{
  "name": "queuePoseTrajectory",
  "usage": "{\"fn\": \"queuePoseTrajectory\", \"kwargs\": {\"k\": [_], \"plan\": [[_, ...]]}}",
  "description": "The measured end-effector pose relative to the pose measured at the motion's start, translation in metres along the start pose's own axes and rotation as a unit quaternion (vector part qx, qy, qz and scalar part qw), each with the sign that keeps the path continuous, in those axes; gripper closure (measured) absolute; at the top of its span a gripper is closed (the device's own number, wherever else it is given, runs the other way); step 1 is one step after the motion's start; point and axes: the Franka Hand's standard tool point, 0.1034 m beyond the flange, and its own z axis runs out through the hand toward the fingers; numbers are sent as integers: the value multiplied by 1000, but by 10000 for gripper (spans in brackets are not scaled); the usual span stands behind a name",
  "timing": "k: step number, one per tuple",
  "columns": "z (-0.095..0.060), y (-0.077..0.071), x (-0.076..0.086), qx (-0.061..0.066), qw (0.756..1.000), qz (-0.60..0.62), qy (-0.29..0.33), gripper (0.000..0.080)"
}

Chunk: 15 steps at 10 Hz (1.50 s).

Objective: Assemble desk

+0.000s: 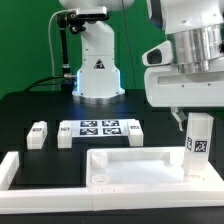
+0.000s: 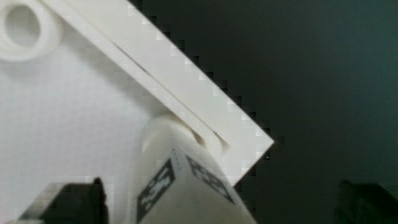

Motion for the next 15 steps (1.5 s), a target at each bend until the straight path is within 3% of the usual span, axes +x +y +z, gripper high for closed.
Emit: {"fn": "queuePoseTrajectory", "kwargs": {"k": [1, 2, 3, 4, 5, 6, 7, 8, 9, 12, 15], "plan": [[0, 2, 1, -7, 998, -67, 0, 152], [-2, 9, 7, -29, 983, -180, 3, 151], [-7, 11, 12, -63, 947, -314, 6, 151], [-6, 11, 12, -69, 935, -347, 7, 151], [-6, 11, 11, -65, 947, -314, 7, 151], [-6, 11, 11, -65, 946, -318, 7, 242], [-5, 10, 11, -64, 953, -296, 8, 242], [-5, 10, 10, -63, 964, -259, 9, 425], [-5, 10, 11, -63, 968, -243, 10, 511], [-5, 10, 11, -60, 992, -107, 17, 511], [-5, 13, 14, -32, 989, 146, 10, 511]]}}
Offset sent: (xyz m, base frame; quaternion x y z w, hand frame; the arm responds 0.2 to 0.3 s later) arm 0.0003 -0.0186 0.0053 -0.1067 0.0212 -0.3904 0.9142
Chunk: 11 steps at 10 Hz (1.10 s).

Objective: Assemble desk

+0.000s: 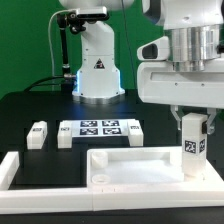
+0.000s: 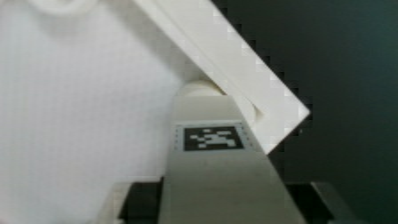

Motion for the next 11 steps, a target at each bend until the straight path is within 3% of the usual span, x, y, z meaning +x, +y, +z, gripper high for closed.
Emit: {"fn": "queuePoseTrajectory", "kwargs": {"k": [2, 4, 5, 6, 7, 8, 11], "plan": [[0, 1, 3, 23, 990, 135, -24, 509], [1, 0, 0, 22, 972, 232, -31, 508], [1, 0, 0, 22, 974, 222, -31, 433], [1, 2, -1, 17, 985, 168, -29, 433], [0, 2, -3, 7, 998, 59, -29, 297], [-2, -1, -4, 11, 998, -47, -27, 177], [-2, -1, -4, 13, 986, -164, -26, 158]]}}
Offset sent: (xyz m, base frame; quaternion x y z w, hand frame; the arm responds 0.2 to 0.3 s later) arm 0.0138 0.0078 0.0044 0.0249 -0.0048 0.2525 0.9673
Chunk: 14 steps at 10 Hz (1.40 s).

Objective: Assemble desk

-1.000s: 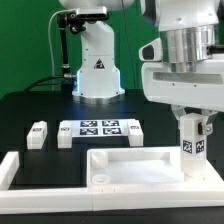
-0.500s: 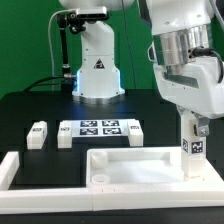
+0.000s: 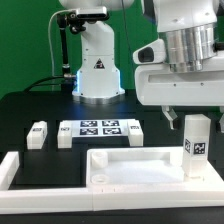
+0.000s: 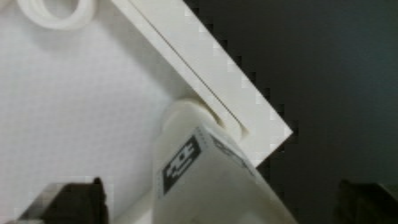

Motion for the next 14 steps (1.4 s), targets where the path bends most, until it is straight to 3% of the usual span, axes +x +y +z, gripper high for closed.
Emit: {"fn": "queuePoseTrajectory", "kwargs": {"k": [1, 2, 3, 4, 5, 6, 7, 8, 10, 12, 13, 14], "plan": [[0, 0, 0, 0, 999, -39, 0, 151], [0, 3, 2, -9, 994, -109, 1, 151], [-2, 4, 6, -36, 972, -234, -5, 150], [-1, -4, 11, -49, 953, -298, -8, 150], [0, -5, 11, -44, 962, -268, -4, 179], [0, -4, 11, -44, 965, -259, -5, 359], [0, -4, 11, -45, 965, -258, -5, 359], [0, -3, 11, -45, 974, -223, -3, 509], [1, -3, 12, -46, 988, -148, 0, 509], [1, -2, 11, -50, 999, 17, 8, 509], [1, -2, 11, -43, 994, 103, 8, 509], [1, 1, 13, -29, 979, 204, 5, 509]]}}
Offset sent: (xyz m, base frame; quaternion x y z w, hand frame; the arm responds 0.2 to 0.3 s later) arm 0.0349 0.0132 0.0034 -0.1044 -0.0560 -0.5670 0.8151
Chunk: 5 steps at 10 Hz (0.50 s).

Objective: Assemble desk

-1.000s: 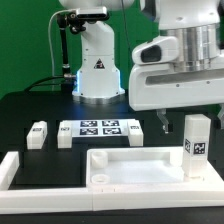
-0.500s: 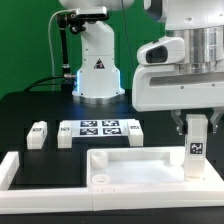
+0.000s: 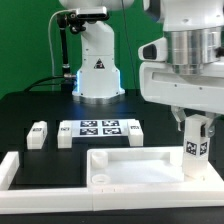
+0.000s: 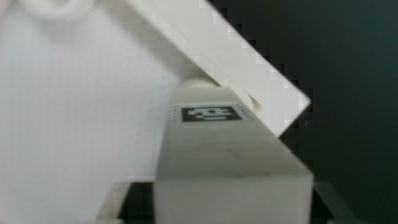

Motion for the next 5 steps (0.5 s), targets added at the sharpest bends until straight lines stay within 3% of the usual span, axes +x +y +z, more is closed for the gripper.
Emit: {"fn": "queuePoseTrajectory", "kwargs": {"k": [2, 3, 4, 5], "plan": [[0, 4, 8, 17, 987, 155, -28, 509], [0, 4, 7, 16, 982, 187, -30, 509], [0, 6, 1, -5, 988, 154, -24, 508], [0, 7, -11, -45, 997, 60, -12, 508]]}}
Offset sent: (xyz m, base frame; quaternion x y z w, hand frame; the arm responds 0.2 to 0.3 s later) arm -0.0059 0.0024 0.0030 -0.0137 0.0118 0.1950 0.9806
